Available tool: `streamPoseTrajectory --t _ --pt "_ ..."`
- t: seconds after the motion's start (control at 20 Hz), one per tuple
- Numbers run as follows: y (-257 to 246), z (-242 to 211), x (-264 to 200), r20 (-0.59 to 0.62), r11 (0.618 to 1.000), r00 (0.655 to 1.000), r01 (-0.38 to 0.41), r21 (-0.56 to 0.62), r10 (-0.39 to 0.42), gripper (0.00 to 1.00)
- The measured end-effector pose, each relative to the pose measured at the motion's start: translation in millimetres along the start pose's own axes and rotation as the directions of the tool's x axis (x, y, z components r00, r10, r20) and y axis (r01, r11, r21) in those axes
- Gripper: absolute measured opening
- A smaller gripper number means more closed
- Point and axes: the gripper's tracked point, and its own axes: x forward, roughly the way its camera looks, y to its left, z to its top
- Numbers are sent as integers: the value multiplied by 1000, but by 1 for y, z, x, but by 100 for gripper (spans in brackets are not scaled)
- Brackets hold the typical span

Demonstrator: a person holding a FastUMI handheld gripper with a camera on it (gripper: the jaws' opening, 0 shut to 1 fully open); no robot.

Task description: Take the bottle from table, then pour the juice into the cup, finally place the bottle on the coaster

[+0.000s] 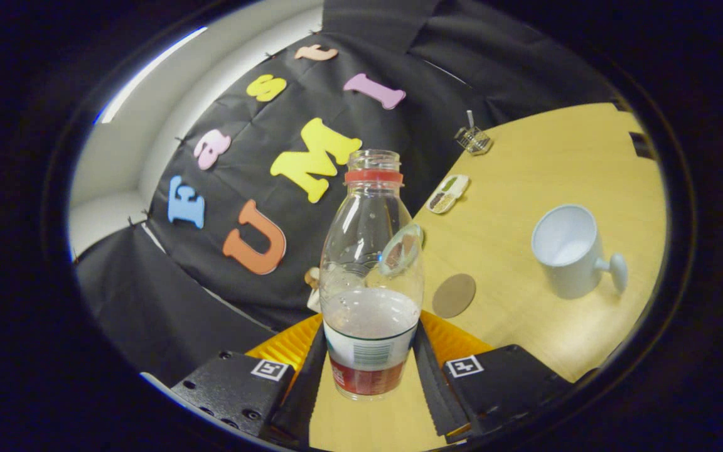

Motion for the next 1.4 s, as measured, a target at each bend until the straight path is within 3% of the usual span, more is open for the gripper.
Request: streamPoseTrajectory --t 0.15,0.25,0.45,0.55,0.75,0.85,1.0,1.4 --pt "-7 -8 0 6 979 998 67 -190 -67 76" --pt "-6 2 -6 48 930 993 120 -348 -110 77" --pt "8 38 -5 133 821 982 182 -540 -131 77" --pt "21 58 8 181 768 977 202 -608 -113 77" --pt "27 77 52 206 696 972 226 -682 -113 77" --pt "15 80 74 210 621 964 266 -738 -163 77" --pt "11 64 107 145 619 978 207 -758 -148 77" --pt "-46 39 162 75 602 974 192 -775 -214 77"
